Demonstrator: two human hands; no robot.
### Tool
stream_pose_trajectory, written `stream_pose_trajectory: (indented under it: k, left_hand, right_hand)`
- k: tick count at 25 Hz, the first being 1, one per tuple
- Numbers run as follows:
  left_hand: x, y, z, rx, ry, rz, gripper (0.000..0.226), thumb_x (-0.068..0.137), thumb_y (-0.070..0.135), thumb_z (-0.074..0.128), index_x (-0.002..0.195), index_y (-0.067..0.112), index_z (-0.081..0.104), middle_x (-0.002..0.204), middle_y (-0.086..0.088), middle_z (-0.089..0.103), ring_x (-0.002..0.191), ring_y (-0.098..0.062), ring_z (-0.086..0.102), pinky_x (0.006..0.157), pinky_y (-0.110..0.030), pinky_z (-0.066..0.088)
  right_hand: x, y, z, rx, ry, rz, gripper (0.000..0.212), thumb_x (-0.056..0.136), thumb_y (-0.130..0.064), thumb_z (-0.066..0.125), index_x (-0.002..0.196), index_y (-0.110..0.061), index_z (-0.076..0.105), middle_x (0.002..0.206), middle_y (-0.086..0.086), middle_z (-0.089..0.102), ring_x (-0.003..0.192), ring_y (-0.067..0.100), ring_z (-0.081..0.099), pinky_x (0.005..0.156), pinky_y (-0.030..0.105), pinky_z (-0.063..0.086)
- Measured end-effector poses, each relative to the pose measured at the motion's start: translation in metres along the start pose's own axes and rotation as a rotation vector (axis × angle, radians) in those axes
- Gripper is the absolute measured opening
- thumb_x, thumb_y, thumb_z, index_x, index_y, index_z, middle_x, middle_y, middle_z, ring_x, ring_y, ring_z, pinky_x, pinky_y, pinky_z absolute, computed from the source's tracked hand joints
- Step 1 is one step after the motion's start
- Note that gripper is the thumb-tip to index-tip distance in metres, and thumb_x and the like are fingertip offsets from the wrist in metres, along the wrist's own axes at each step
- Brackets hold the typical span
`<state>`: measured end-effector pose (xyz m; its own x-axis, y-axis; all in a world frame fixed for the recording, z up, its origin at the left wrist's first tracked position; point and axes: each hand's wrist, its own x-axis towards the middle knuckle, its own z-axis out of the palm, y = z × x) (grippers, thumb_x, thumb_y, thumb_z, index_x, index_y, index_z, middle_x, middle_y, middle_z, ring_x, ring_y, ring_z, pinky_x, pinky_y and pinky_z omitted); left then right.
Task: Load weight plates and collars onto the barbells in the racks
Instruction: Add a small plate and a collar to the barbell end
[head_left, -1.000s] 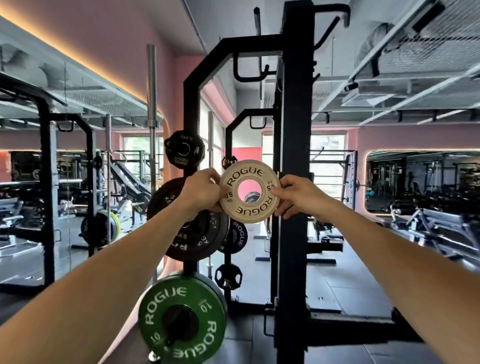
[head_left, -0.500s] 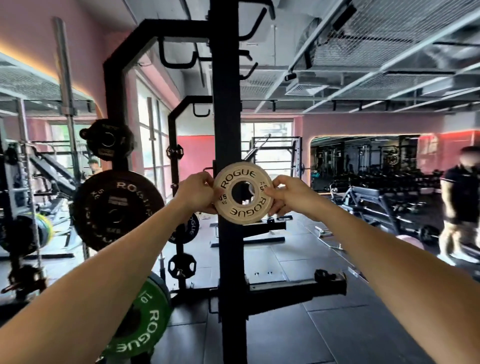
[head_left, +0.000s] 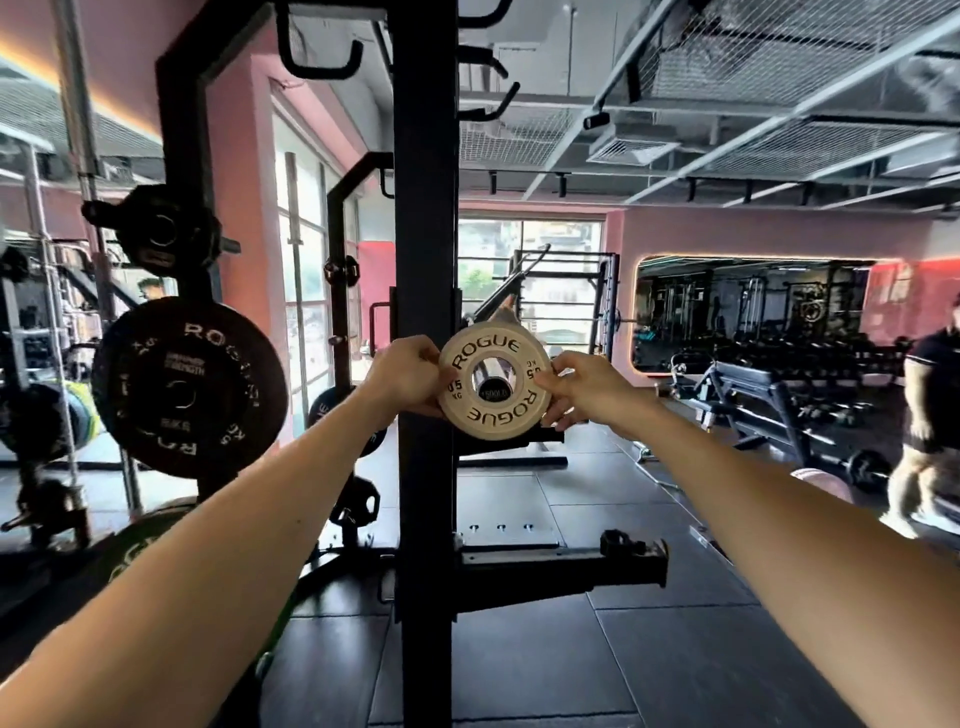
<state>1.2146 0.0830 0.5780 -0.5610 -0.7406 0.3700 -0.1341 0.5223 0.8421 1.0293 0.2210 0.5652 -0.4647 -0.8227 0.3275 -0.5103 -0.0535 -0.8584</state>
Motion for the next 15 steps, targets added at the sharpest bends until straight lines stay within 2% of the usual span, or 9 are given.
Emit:
stream_pose_trajectory:
  k: [5,9,13,15]
  left_hand:
    - [0.026,-0.014,0.019,0.031,0.035,-0.039,0.007,0.092,0.009,0.064,0.09,0.011,0.058,0.097,-0.02,0.07,0.072,-0.029,0.073,0.053,-0.037,0.061]
    - [0.046,-0.031,0.029,0.035,0.053,-0.063,0.006,0.091,0.009,0.065,0.092,0.011,0.059,0.097,-0.018,0.07,0.073,-0.028,0.073,0.055,-0.038,0.062]
    - [0.062,-0.051,0.041,0.159,0.127,0.033,0.018,0.088,0.007,0.066,0.08,0.02,0.056,0.096,-0.011,0.068,0.077,-0.027,0.072,0.054,-0.042,0.061]
    - [0.068,-0.058,0.045,0.243,0.134,0.093,0.024,0.087,0.005,0.065,0.078,0.024,0.054,0.091,-0.009,0.07,0.077,-0.027,0.071,0.055,-0.042,0.062]
  right_hand:
    - [0.024,0.019,-0.001,0.018,-0.008,0.023,0.017,0.096,-0.016,0.058,0.094,-0.007,0.044,0.07,0.015,0.063,0.052,0.024,0.061,0.046,0.029,0.052]
    - [0.047,0.04,0.005,0.005,-0.011,0.034,0.017,0.096,-0.018,0.058,0.095,-0.007,0.044,0.076,0.017,0.064,0.056,0.025,0.061,0.049,0.031,0.052]
    - [0.065,0.062,0.005,-0.003,-0.004,-0.01,0.017,0.094,-0.017,0.06,0.087,-0.01,0.047,0.082,0.019,0.063,0.055,0.026,0.061,0.048,0.032,0.05]
    - [0.072,0.072,0.008,-0.039,0.014,-0.028,0.015,0.094,-0.017,0.06,0.094,-0.006,0.049,0.085,0.021,0.064,0.05,0.024,0.059,0.045,0.029,0.049]
